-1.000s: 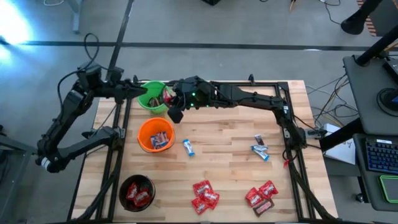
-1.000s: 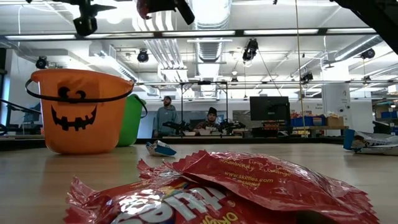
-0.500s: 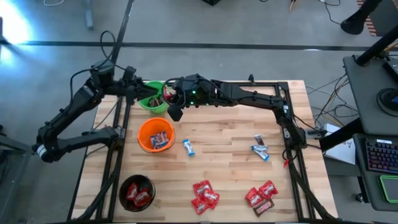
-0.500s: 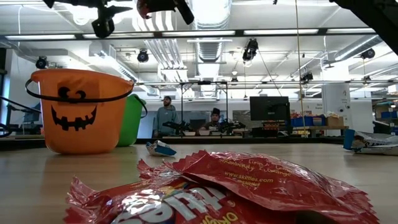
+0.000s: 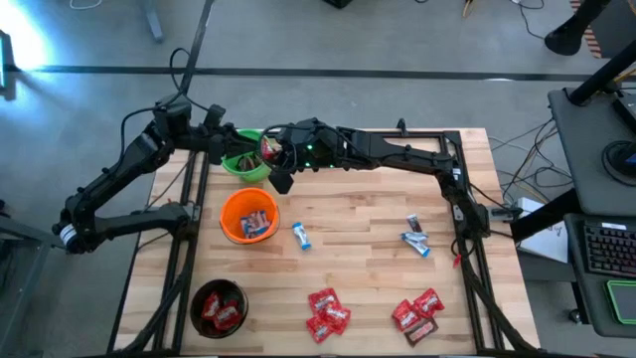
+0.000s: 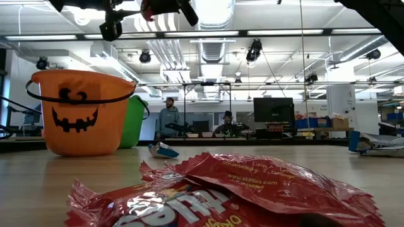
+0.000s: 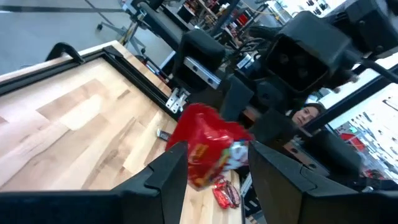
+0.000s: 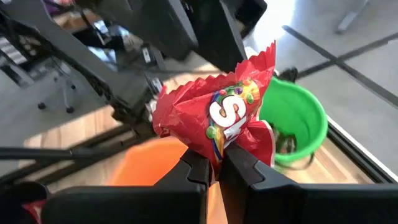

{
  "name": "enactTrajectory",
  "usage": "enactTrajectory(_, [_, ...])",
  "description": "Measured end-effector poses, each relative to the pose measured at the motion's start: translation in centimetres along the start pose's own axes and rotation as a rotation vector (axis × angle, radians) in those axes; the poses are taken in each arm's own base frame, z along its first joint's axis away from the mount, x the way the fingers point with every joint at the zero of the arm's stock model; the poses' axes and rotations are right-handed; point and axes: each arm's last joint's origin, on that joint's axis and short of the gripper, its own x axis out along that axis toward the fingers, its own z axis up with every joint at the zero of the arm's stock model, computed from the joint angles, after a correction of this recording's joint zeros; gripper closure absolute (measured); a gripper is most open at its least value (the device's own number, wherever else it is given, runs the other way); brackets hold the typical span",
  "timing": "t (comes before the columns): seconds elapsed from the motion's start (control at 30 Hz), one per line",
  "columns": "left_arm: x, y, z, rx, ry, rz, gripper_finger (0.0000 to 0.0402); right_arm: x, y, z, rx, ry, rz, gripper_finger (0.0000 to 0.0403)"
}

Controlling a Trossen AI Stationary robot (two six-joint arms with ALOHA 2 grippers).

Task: Organize candy in baskets
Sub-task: Put the red candy into the black bucket

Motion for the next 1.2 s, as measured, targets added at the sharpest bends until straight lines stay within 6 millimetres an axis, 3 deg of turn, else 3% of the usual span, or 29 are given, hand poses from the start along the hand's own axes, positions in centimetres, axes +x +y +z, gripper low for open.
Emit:
enactTrajectory(0.33, [0.5, 0.5, 0.1, -0.025, 0.022, -0.004, 0.0215, -0.6, -0.9, -1.3, 0.007, 0.161, -0.058, 0.039])
enactTrajectory(0.6, [2.4, 2.4, 0.1, -0.126, 0.084, 0.019, 0.0181, -1.1, -1.7, -1.2, 0.018, 0.19, -0.077, 0.039])
enactTrajectory(0.8, [4.0, 3.3, -0.1, -0.158, 0.141, -0.002, 0.0178, -1.1, -1.9, -1.1, 0.013, 0.195, -0.078, 0.039])
enactTrajectory(1.2, [5.3, 3.0, 0.8, -0.076, 0.107, -0.083, 0.0178, -1.1, -2.1, -1.1, 0.0, 0.195, -0.081, 0.039])
